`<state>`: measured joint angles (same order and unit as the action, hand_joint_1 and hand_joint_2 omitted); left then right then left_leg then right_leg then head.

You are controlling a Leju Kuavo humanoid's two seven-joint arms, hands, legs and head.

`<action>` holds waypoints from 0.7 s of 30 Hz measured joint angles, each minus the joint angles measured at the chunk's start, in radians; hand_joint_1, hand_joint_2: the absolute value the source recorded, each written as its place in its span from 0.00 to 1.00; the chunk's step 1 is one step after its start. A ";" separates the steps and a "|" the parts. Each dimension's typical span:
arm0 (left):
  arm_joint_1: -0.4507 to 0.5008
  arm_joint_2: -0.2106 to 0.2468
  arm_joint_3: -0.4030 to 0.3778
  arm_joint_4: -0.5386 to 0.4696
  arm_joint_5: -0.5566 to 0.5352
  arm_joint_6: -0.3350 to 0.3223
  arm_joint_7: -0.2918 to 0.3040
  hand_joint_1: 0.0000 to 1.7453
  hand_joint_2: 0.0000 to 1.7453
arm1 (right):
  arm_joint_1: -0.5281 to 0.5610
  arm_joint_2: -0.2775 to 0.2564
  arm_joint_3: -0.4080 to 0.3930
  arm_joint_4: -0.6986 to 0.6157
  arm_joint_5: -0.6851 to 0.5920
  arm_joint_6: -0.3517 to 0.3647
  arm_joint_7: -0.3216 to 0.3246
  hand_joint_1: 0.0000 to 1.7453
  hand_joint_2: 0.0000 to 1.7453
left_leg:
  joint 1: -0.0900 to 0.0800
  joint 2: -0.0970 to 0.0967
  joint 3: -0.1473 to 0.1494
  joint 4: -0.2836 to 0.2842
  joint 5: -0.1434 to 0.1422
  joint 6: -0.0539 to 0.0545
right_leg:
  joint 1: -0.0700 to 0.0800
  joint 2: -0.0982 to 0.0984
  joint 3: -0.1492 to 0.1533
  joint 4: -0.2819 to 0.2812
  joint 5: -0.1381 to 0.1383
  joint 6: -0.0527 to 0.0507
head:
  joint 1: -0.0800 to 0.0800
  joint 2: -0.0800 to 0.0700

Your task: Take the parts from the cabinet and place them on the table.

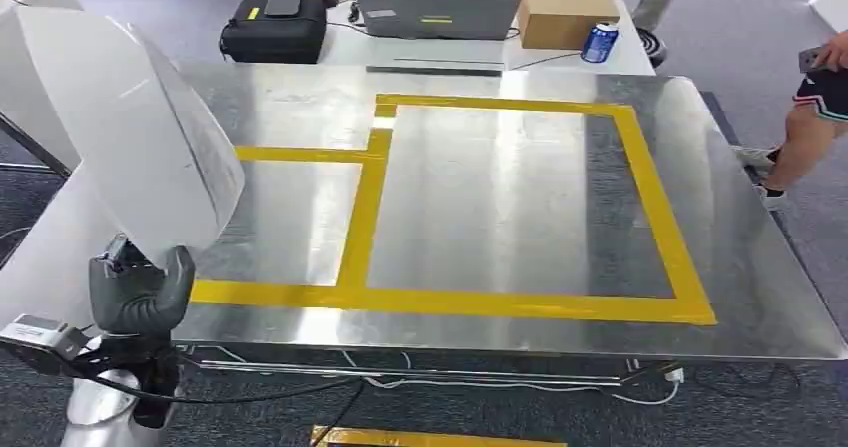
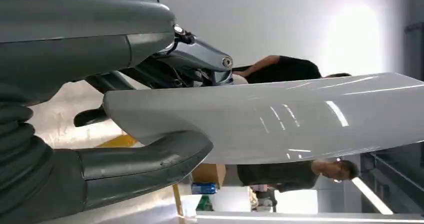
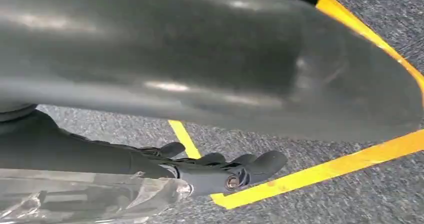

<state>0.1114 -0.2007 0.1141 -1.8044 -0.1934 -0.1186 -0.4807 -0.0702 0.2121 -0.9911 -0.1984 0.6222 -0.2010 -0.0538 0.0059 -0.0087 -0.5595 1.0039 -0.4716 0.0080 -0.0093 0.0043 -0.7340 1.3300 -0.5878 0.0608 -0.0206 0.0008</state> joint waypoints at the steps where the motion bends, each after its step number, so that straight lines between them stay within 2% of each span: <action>1: 0.000 0.000 0.000 0.000 0.003 -0.001 0.000 1.00 1.00 | 0.000 0.000 0.000 0.000 0.000 0.000 0.000 0.00 0.00 | -0.001 -0.003 0.011 0.000 -0.008 -0.001 | 0.003 0.000 0.014 -0.053 0.050 -0.006 | 0.002 0.000; 3: 0.000 0.000 0.000 0.000 0.005 -0.002 0.000 1.00 1.00 | 0.000 0.000 0.000 0.000 0.000 0.000 0.000 0.00 0.00 | -0.003 -0.005 0.038 0.000 -0.025 -0.005 | 0.009 0.001 0.078 -0.230 0.167 -0.021 | 0.002 0.000; 4: 0.000 0.000 0.000 0.000 0.005 -0.002 0.000 1.00 1.00 | 0.001 0.000 0.000 0.000 0.000 0.000 0.000 0.00 0.00 | -0.005 -0.006 0.043 0.000 -0.034 -0.009 | 0.014 0.003 0.099 -0.267 0.172 -0.027 | 0.002 0.000; 5: -0.001 0.000 0.000 0.000 0.005 -0.002 0.000 1.00 1.00 | -0.002 0.000 0.000 0.000 0.000 -0.001 0.000 0.00 0.00 | -0.009 -0.009 0.043 0.004 -0.039 -0.017 | 0.014 0.002 0.108 -0.289 0.161 -0.027 | 0.003 0.000; 6: -0.001 0.000 0.000 0.000 0.006 -0.002 0.001 1.00 1.00 | -0.003 0.000 0.000 0.000 0.000 -0.001 0.000 0.00 0.00 | -0.007 -0.008 0.043 -0.001 -0.038 -0.020 | 0.016 0.003 0.106 -0.285 0.161 -0.028 | 0.000 0.000; 8: -0.001 0.001 0.000 0.000 0.007 -0.005 0.003 1.00 1.00 | -0.002 0.000 0.000 0.000 0.000 -0.004 0.000 0.00 0.00 | -0.005 -0.008 0.048 -0.010 -0.041 -0.030 | 0.017 0.005 0.106 -0.288 0.156 -0.037 | 0.000 0.000; 9: -0.002 0.002 0.000 0.000 0.007 -0.005 0.007 1.00 1.00 | -0.002 0.000 0.000 0.000 0.001 -0.004 0.000 0.00 0.00 | -0.005 -0.006 0.050 -0.008 -0.048 -0.038 | 0.008 0.004 0.116 -0.299 0.158 -0.043 | 0.000 0.000; 10: -0.005 0.002 0.000 0.002 0.007 -0.005 0.013 1.00 1.00 | -0.002 0.000 0.000 0.000 0.001 -0.004 0.000 0.00 0.00 | -0.006 -0.002 0.040 0.016 -0.060 -0.046 | 0.008 0.004 0.124 -0.305 0.157 -0.046 | -0.004 0.000; 11: -0.008 0.004 0.000 0.003 0.008 -0.005 0.015 1.00 1.00 | -0.003 0.000 0.000 0.000 0.001 -0.004 0.000 0.00 0.00 | -0.004 -0.002 0.008 0.073 -0.088 -0.051 | 0.008 0.003 0.128 -0.307 0.154 -0.050 | -0.006 0.000; 12: -0.009 0.006 0.001 0.006 0.008 -0.005 0.018 1.00 1.00 | -0.004 0.000 0.000 0.000 0.002 -0.003 0.000 0.00 0.00 | -0.003 -0.002 -0.044 0.161 -0.125 -0.055 | 0.007 0.002 0.129 -0.307 0.151 -0.054 | -0.005 0.000; 13: -0.008 0.008 0.002 0.009 0.008 -0.005 0.020 1.00 1.00 | -0.005 0.000 0.000 0.000 0.002 -0.003 0.000 0.00 0.00 | -0.002 -0.002 -0.090 0.234 -0.149 -0.058 | 0.007 0.002 0.131 -0.307 0.148 -0.056 | -0.006 0.000; 14: -0.008 0.010 0.003 0.013 0.008 -0.005 0.021 1.00 1.00 | -0.005 0.000 0.000 0.000 0.002 -0.003 0.000 0.00 0.00 | -0.001 -0.002 -0.129 0.284 -0.153 -0.060 | 0.007 0.002 0.133 -0.307 0.145 -0.057 | -0.006 0.000; 15: -0.009 0.012 0.005 0.018 0.009 -0.005 0.024 1.00 1.00 | -0.004 0.000 0.000 0.000 0.003 -0.003 0.000 0.00 0.00 | 0.001 -0.002 -0.141 0.286 -0.131 -0.061 | 0.007 0.004 0.137 -0.307 0.141 -0.056 | -0.006 0.000; 16: -0.011 0.015 0.009 0.023 0.006 -0.005 0.032 1.00 1.00 | -0.003 0.000 0.000 0.000 0.003 -0.002 0.000 0.00 0.00 | 0.003 -0.002 -0.135 0.251 -0.087 -0.061 | 0.006 0.005 0.144 -0.307 0.137 -0.054 | -0.006 0.000; 18: -0.026 0.029 0.023 0.042 -0.008 -0.004 0.054 1.00 1.00 | -0.003 0.000 0.000 0.000 0.007 0.000 0.000 0.00 0.00 | 0.006 0.001 -0.076 0.094 0.030 -0.064 | 0.002 0.006 0.160 -0.306 0.127 -0.046 | -0.006 0.000; 19: -0.036 0.037 0.030 0.056 -0.017 -0.002 0.065 1.00 1.00 | -0.003 0.000 0.000 0.000 0.009 0.000 0.000 0.00 0.00 | 0.008 0.008 -0.052 0.029 0.055 -0.066 | 0.005 0.007 0.162 -0.306 0.122 -0.039 | -0.006 0.000; 20: -0.049 0.042 0.038 0.069 -0.027 -0.002 0.075 1.00 1.00 | -0.006 0.000 0.000 0.000 0.010 0.000 0.003 0.00 0.00 | 0.004 0.006 -0.037 -0.001 0.038 -0.059 | 0.010 0.008 0.160 -0.299 0.116 -0.033 | -0.009 0.000; 21: -0.059 0.047 0.045 0.082 -0.038 -0.001 0.086 1.00 1.00 | -0.007 0.000 0.000 0.000 0.012 0.000 0.003 0.00 0.00 | 0.005 0.004 -0.040 0.001 0.040 -0.044 | 0.011 0.007 0.158 -0.303 0.117 -0.031 | -0.003 0.000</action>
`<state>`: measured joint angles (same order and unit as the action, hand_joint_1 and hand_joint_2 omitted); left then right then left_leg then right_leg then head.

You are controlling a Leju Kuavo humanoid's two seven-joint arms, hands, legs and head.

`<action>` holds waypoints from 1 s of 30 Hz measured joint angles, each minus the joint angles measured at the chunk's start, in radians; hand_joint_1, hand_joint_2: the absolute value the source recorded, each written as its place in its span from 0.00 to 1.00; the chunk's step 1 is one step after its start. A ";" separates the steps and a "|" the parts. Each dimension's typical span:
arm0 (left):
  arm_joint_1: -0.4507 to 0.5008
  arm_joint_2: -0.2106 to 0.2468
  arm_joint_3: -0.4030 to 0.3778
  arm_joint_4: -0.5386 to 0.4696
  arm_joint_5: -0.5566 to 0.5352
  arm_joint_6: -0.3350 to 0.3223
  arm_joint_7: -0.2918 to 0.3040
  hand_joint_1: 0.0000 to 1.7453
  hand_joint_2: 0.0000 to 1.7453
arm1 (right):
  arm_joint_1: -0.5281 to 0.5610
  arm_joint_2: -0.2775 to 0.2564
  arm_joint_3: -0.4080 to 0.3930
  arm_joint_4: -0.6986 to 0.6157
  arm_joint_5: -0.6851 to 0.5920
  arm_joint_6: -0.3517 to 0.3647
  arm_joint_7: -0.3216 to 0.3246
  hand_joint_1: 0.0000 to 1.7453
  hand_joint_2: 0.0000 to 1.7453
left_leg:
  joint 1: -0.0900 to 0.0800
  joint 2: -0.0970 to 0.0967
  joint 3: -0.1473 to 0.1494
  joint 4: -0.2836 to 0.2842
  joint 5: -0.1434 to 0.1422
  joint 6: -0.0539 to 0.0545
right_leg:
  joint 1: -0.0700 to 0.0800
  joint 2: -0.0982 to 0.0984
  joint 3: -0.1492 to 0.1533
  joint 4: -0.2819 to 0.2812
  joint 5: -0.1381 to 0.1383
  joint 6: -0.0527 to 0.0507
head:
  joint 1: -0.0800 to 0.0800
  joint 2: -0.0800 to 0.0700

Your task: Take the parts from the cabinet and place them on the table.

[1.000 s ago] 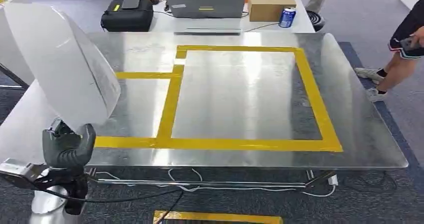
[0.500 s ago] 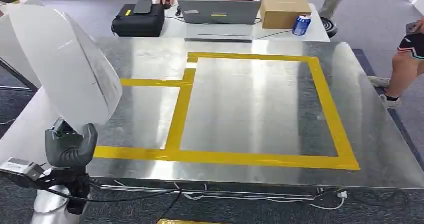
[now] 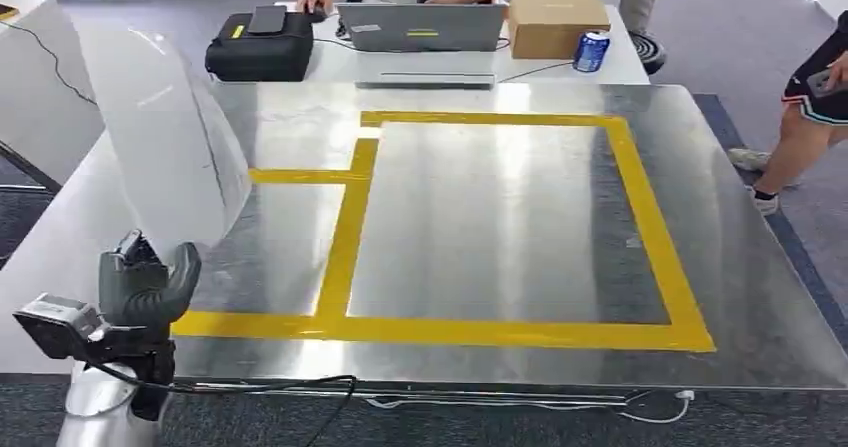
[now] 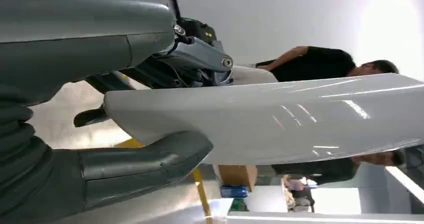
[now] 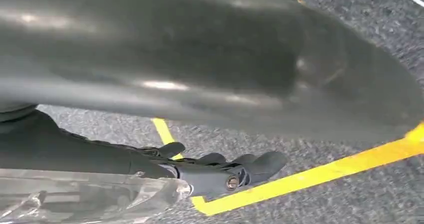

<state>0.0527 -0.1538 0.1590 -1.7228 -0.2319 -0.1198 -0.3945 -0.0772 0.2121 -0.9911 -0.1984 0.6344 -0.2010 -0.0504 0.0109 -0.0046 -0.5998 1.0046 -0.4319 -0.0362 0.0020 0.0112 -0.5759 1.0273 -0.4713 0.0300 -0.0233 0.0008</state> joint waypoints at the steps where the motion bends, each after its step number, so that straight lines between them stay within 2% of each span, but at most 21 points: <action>1: -0.006 0.005 0.005 0.013 -0.008 0.001 0.006 1.00 1.00 | 0.000 0.000 0.000 0.000 0.003 0.000 0.001 0.00 0.00 | 0.001 0.000 0.001 -0.004 0.001 -0.001 | 0.003 -0.001 -0.002 0.000 -0.003 -0.015 | 0.003 0.000; 2: -0.012 0.015 0.013 0.022 -0.013 0.004 0.011 1.00 1.00 | 0.001 0.000 0.000 0.000 0.003 0.000 0.002 0.00 0.00 | -0.001 0.000 0.002 -0.004 0.001 0.000 | 0.003 -0.002 -0.002 -0.001 -0.001 -0.025 | 0.004 0.000; 4: -0.028 0.025 0.026 0.041 -0.065 0.028 0.049 1.00 1.00 | 0.001 0.000 0.000 0.000 0.006 0.000 0.003 0.00 0.00 | -0.002 -0.002 0.004 -0.004 -0.001 0.006 | 0.002 -0.003 0.004 -0.008 0.000 -0.023 | 0.004 0.000; 6: -0.052 0.044 0.032 0.070 -0.153 0.064 0.093 1.00 1.00 | -0.001 0.000 0.000 0.000 0.010 0.002 0.006 0.00 0.00 | -0.003 -0.003 0.004 -0.004 -0.003 0.010 | 0.002 -0.004 0.008 -0.014 0.002 -0.019 | 0.003 0.000; 9: -0.090 0.081 0.036 0.118 -0.354 0.142 0.151 1.00 1.00 | -0.003 0.000 0.000 0.000 0.021 0.003 0.010 0.00 0.00 | -0.003 -0.002 0.004 -0.004 -0.003 0.012 | 0.001 -0.003 0.015 -0.020 0.007 -0.005 | 0.003 0.000; 10: -0.103 0.095 0.036 0.136 -0.418 0.168 0.153 1.00 1.00 | -0.002 0.000 0.000 0.000 0.025 0.003 0.010 0.00 0.00 | -0.003 -0.002 0.003 -0.004 -0.003 0.013 | 0.001 -0.003 0.015 -0.021 0.007 0.000 | 0.003 0.000; 12: -0.119 0.129 0.033 0.160 -0.477 0.169 0.122 1.00 1.00 | -0.002 0.000 0.000 0.000 0.031 0.009 0.009 0.00 0.00 | -0.004 -0.002 0.003 -0.003 -0.003 0.014 | 0.000 -0.002 0.015 -0.022 0.006 0.003 | 0.003 0.000; 14: -0.126 0.162 0.020 0.174 -0.494 0.156 0.081 1.00 1.00 | -0.002 0.000 0.000 0.000 0.033 0.013 0.008 0.00 0.00 | -0.003 -0.002 0.004 -0.003 -0.003 0.014 | 0.000 -0.003 0.015 -0.022 0.006 0.007 | 0.003 0.000; 17: -0.130 0.189 0.018 0.187 -0.509 0.156 0.069 1.00 1.00 | -0.002 0.000 0.000 0.000 0.035 0.016 0.008 0.00 0.00 | -0.003 -0.002 0.004 -0.004 -0.002 0.014 | 0.001 -0.002 0.014 -0.021 0.006 0.007 | 0.002 0.000; 19: -0.131 0.208 0.008 0.193 -0.586 0.176 0.072 1.00 1.00 | -0.002 0.000 0.000 0.000 0.041 0.018 0.008 0.00 0.00 | -0.002 -0.002 0.005 -0.004 -0.002 0.014 | 0.002 -0.002 0.014 -0.021 0.006 0.007 | 0.002 0.000; 26: -0.144 0.270 -0.046 0.223 -0.880 0.248 0.146 1.00 1.00 | -0.002 0.000 0.000 0.000 0.053 0.024 0.009 0.00 0.00 | -0.001 -0.002 0.005 -0.005 0.000 0.012 | 0.003 -0.002 0.013 -0.018 0.006 0.007 | 0.002 0.000; 30: -0.142 0.303 -0.076 0.241 -0.940 0.257 0.140 1.00 1.00 | -0.002 0.000 0.000 0.000 0.061 0.025 0.010 0.00 0.00 | 0.000 -0.002 0.006 -0.006 0.000 0.012 | 0.003 -0.002 0.013 -0.018 0.006 0.007 | 0.002 0.000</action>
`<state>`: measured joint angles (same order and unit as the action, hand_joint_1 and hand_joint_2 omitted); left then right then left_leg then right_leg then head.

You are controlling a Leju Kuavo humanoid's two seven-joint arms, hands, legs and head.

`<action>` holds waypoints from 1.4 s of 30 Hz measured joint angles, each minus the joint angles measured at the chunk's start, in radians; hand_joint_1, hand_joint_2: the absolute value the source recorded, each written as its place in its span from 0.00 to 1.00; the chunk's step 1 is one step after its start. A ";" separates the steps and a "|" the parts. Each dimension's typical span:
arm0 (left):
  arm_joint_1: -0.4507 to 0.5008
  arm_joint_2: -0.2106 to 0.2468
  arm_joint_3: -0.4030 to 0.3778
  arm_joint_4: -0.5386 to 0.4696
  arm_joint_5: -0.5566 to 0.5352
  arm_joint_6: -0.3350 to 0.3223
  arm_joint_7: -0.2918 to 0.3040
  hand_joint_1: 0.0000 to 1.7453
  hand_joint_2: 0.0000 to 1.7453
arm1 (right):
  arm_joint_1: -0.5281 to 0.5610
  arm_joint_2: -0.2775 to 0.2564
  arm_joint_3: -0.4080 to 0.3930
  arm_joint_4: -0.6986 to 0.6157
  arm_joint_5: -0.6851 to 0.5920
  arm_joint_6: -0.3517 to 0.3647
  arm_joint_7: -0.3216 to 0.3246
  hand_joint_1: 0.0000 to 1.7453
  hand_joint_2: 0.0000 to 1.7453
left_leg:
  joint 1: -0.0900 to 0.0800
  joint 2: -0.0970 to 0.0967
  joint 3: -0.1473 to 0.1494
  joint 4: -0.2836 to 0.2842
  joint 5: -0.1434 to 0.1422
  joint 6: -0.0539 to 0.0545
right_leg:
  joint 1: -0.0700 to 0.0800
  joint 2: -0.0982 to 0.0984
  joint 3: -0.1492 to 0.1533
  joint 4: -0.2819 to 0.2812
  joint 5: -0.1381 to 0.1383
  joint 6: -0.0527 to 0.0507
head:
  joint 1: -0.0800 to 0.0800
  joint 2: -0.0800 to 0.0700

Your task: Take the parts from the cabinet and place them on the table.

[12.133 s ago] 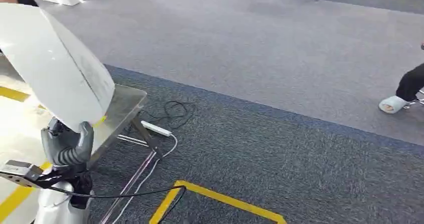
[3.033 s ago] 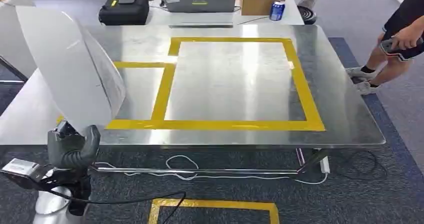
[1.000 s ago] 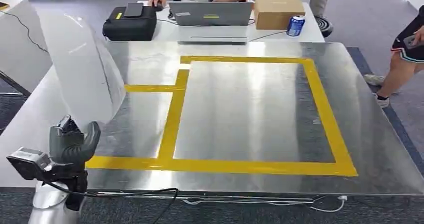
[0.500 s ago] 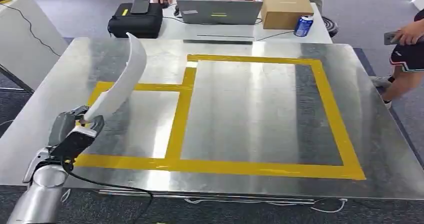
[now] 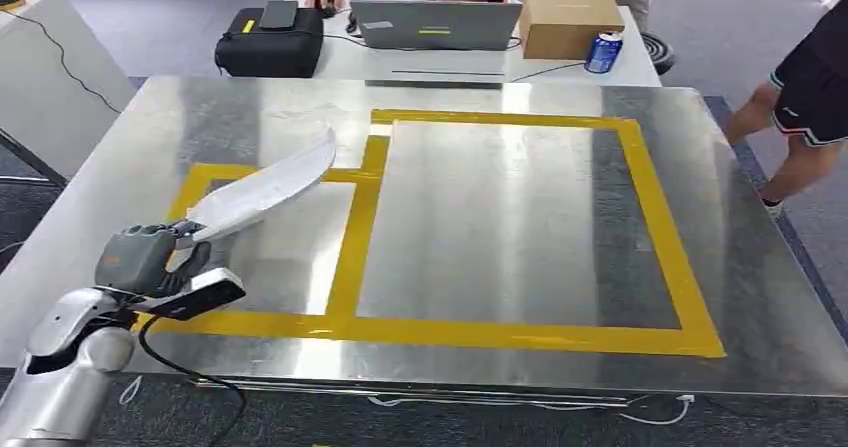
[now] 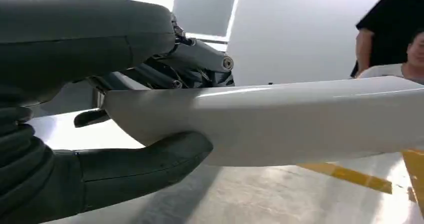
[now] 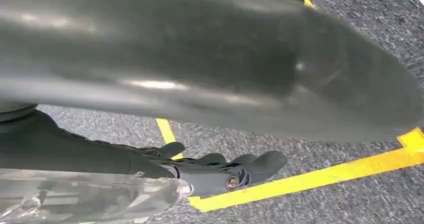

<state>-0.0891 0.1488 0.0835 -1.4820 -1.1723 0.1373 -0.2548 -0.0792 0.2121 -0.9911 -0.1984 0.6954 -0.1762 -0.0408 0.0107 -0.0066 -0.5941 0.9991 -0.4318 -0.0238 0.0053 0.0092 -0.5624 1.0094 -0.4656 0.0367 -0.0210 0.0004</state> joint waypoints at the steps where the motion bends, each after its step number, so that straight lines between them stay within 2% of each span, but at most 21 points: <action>1: 0.001 0.006 -0.007 0.003 -0.023 0.001 0.001 1.00 1.00 | 0.000 0.000 0.000 0.000 0.001 0.001 0.000 0.00 0.00 | 0.000 0.000 0.000 0.000 0.000 0.000 | 0.000 0.000 0.000 0.000 0.000 0.000 | 0.000 0.000; 4: 0.007 0.024 -0.022 0.016 -0.066 0.002 0.015 1.00 1.00 | 0.000 0.000 0.000 0.000 0.005 0.002 0.002 0.00 0.00 | 0.000 0.000 0.000 0.000 0.000 0.000 | 0.000 0.000 0.000 0.000 0.000 0.000 | 0.000 0.000; 14: 0.009 0.045 -0.039 0.040 -0.074 0.002 0.020 1.00 1.00 | 0.000 0.000 0.000 0.000 0.006 0.004 0.002 0.00 0.00 | 0.000 0.000 0.000 0.000 0.000 0.000 | 0.000 0.000 0.000 0.000 0.000 0.000 | 0.000 0.000; 18: 0.015 0.067 -0.053 0.046 -0.167 0.009 0.050 1.00 1.00 | 0.000 0.000 0.000 0.000 0.013 0.007 0.002 0.00 0.00 | 0.000 0.000 0.000 0.000 0.000 0.000 | 0.000 0.001 0.000 0.000 0.000 0.000 | 0.000 0.000; 21: 0.023 0.083 -0.055 0.053 -0.191 0.019 0.057 1.00 1.00 | 0.001 0.000 0.000 0.000 0.017 0.009 0.005 0.00 0.00 | 0.000 0.000 0.000 0.000 0.000 0.000 | 0.000 0.000 0.000 0.000 0.000 0.000 | 0.000 0.000; 26: 0.025 0.086 -0.056 0.055 -0.200 0.021 0.059 1.00 1.00 | 0.000 0.000 0.000 0.000 0.018 0.009 0.007 0.00 0.00 | 0.000 0.000 0.000 0.000 0.000 0.000 | 0.000 0.000 0.000 0.000 0.000 0.000 | 0.000 0.000; 27: 0.033 0.101 -0.062 0.068 -0.258 0.032 0.080 1.00 1.00 | 0.000 0.000 0.000 0.000 0.021 0.008 0.010 0.00 0.00 | 0.000 0.000 0.000 0.000 0.000 0.000 | 0.000 0.000 0.000 0.000 0.000 0.000 | 0.000 0.000; 32: 0.033 0.110 -0.072 0.074 -0.284 0.037 0.094 1.00 1.00 | 0.000 0.000 0.000 0.000 0.022 0.008 0.010 0.00 0.00 | 0.000 0.000 0.000 0.000 0.000 0.000 | 0.000 0.000 0.000 0.000 0.000 0.000 | 0.000 0.000; 36: 0.033 0.119 -0.085 0.078 -0.359 0.041 0.132 1.00 1.00 | 0.000 0.000 0.000 0.000 0.026 0.007 0.012 0.00 0.00 | 0.000 0.000 0.001 0.000 0.000 0.000 | 0.000 0.000 0.001 0.000 0.000 0.000 | 0.000 0.000; 37: 0.033 0.119 -0.087 0.079 -0.366 0.042 0.136 0.00 1.00 | 0.000 0.000 0.000 0.000 0.026 0.007 0.013 0.00 0.00 | 0.000 0.000 0.001 0.000 0.000 0.000 | 0.000 0.000 0.001 0.000 0.000 0.000 | 0.000 0.000; 42: 0.034 0.124 -0.094 0.086 -0.362 0.043 0.137 0.00 1.00 | 0.000 0.000 0.000 0.000 0.031 0.004 0.013 0.00 0.00 | 0.000 0.000 0.001 0.000 0.000 0.000 | 0.000 0.000 0.001 0.001 0.000 0.000 | 0.000 0.000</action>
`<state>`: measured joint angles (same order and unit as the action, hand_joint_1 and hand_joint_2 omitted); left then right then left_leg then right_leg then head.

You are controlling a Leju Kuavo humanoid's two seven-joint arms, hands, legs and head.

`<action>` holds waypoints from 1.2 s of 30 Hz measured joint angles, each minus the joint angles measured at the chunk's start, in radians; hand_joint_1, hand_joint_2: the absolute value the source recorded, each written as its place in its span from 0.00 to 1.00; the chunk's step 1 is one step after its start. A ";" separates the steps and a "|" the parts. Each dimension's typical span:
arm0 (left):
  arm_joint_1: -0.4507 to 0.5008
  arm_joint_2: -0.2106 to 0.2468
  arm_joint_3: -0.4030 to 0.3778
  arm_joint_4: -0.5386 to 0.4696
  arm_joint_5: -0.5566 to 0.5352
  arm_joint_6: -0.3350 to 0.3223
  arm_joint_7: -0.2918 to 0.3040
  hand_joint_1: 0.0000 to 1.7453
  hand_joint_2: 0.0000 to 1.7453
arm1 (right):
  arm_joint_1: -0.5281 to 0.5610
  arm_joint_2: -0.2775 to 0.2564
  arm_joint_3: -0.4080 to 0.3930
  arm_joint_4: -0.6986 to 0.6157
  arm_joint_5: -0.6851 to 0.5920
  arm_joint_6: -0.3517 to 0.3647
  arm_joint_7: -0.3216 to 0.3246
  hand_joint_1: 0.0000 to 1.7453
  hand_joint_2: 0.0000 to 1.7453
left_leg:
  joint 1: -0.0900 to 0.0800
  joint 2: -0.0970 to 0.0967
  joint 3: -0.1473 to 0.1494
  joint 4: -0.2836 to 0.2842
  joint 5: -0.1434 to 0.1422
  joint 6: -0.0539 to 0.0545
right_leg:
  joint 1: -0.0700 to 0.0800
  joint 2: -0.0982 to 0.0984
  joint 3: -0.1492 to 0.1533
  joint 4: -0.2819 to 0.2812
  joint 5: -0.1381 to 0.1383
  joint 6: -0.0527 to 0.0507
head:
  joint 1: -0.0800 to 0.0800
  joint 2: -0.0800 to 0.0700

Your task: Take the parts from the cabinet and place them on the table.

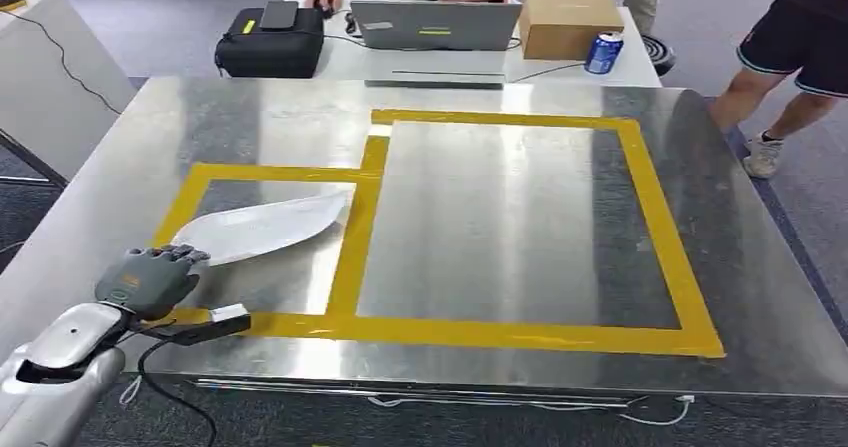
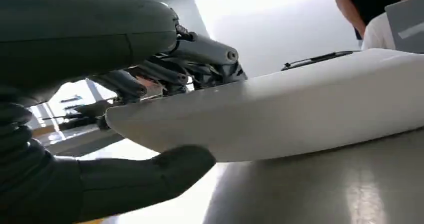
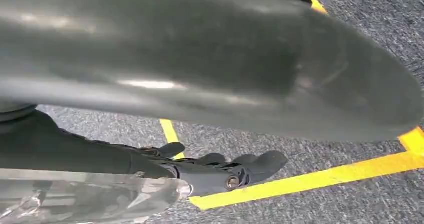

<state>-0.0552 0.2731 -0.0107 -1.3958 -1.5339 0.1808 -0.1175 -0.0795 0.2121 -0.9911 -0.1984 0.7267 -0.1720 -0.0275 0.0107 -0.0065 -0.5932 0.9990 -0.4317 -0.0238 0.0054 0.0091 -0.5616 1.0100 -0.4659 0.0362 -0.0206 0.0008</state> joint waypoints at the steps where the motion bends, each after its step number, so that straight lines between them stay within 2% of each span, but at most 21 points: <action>1: 0.000 0.000 -0.002 0.000 0.007 0.004 -0.005 0.00 1.00 | 0.000 0.000 0.000 0.000 0.000 0.000 0.000 0.00 0.00 | 0.000 0.000 0.000 0.000 0.000 0.000 | 0.000 0.000 0.000 0.000 0.000 0.000 | 0.000 0.000; 2: 0.000 0.000 -0.002 0.000 0.013 0.008 -0.011 0.00 1.00 | 0.000 0.000 0.000 0.000 0.000 0.000 0.000 0.00 0.00 | 0.000 0.000 0.000 0.000 0.000 0.000 | 0.000 0.000 0.000 0.000 0.000 0.000 | 0.000 0.000; 3: 0.000 0.000 -0.004 0.000 0.018 0.013 -0.016 0.00 0.00 | 0.000 0.000 0.000 0.000 0.001 0.000 0.000 0.00 0.00 | 0.000 0.000 0.000 0.000 0.000 0.000 | 0.000 0.000 0.000 0.000 0.000 0.000 | 0.000 0.000; 7: 0.001 -0.001 -0.008 -0.002 0.014 0.060 -0.021 0.00 0.00 | 0.000 0.000 0.000 0.000 0.002 -0.001 0.000 0.00 0.00 | 0.000 0.000 0.000 0.000 0.000 0.000 | 0.000 0.000 0.000 0.000 0.000 0.000 | 0.000 0.000; 12: 0.003 -0.004 -0.013 -0.013 0.022 0.073 -0.025 0.00 0.00 | 0.000 0.000 0.000 0.000 0.002 -0.002 0.000 0.00 0.00 | 0.000 0.000 0.000 0.000 0.000 0.000 | 0.000 0.000 0.000 0.000 0.000 0.000 | 0.000 0.000; 13: 0.004 -0.005 -0.013 -0.018 0.032 0.078 -0.030 0.00 1.00 | 0.000 0.000 0.000 0.000 0.002 -0.002 -0.001 0.00 0.00 | 0.000 0.000 0.000 0.000 0.000 0.000 | 0.000 0.000 0.000 0.000 0.000 0.000 | 0.000 0.000; 17: 0.005 -0.021 -0.010 -0.065 0.148 0.095 -0.074 0.00 1.00 | 0.000 0.000 0.000 0.000 0.001 -0.006 -0.002 0.00 0.00 | 0.000 0.000 0.000 0.000 0.000 0.000 | 0.000 0.000 0.000 0.000 0.000 0.000 | 0.000 0.000; 19: 0.003 -0.047 0.000 -0.098 0.222 0.113 -0.085 0.00 1.00 | 0.000 0.000 -0.002 0.000 0.000 -0.008 -0.003 0.00 0.00 | 0.000 0.000 0.000 0.000 0.000 0.000 | 0.000 0.000 0.000 0.000 0.000 0.000 | 0.000 0.000; 22: 0.002 -0.071 0.008 -0.135 0.246 0.113 -0.090 0.00 1.00 | -0.001 0.000 -0.006 0.000 0.000 -0.009 -0.003 0.00 0.00 | 0.000 0.000 0.000 0.000 0.000 0.000 | 0.000 0.000 0.000 0.000 0.000 0.000 | 0.000 0.000; 25: 0.002 -0.092 0.020 -0.162 0.347 0.106 -0.122 0.00 1.00 | -0.001 0.000 -0.008 0.000 -0.001 -0.010 -0.005 0.00 0.00 | 0.000 0.000 0.000 0.000 0.000 0.000 | 0.000 0.000 0.000 0.000 0.000 0.000 | 0.000 0.000; 26: 0.002 -0.101 0.025 -0.175 0.390 0.094 -0.136 0.00 0.00 | -0.001 0.000 -0.009 0.000 -0.002 -0.010 -0.006 0.00 0.00 | 0.000 0.000 0.000 0.000 0.000 0.000 | 0.000 0.000 0.000 0.000 0.000 0.000 | 0.000 0.000; 30: 0.002 -0.121 0.048 -0.248 0.563 0.034 -0.196 0.00 0.00 | 0.000 0.000 -0.018 0.000 -0.006 -0.012 -0.013 0.00 0.00 | 0.000 0.000 0.000 0.000 0.000 0.000 | 0.000 0.000 0.000 0.000 0.000 0.000 | 0.000 0.000; 33: 0.005 -0.138 0.081 -0.323 0.810 -0.070 -0.259 0.00 0.00 | -0.001 0.000 -0.027 0.000 -0.009 -0.012 -0.018 0.00 0.00 | 0.000 0.000 0.000 0.000 0.000 0.000 | 0.000 0.000 0.000 0.000 0.000 0.000 | 0.000 0.000; 36: 0.005 -0.151 0.113 -0.377 0.885 -0.108 -0.274 0.00 0.00 | -0.001 0.000 -0.031 0.000 -0.010 -0.012 -0.018 0.00 0.00 | 0.000 0.000 0.000 0.000 0.000 0.000 | 0.000 0.000 0.000 0.000 0.000 0.000 | 0.000 0.000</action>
<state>-0.0501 0.1224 0.1019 -1.7732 -0.6489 0.0732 -0.3910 -0.0801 0.2121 -1.0224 -0.1984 0.7168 -0.1843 -0.0458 0.0107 -0.0065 -0.5931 0.9990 -0.4317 -0.0238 0.0054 0.0091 -0.5615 1.0099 -0.4659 0.0362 -0.0206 0.0008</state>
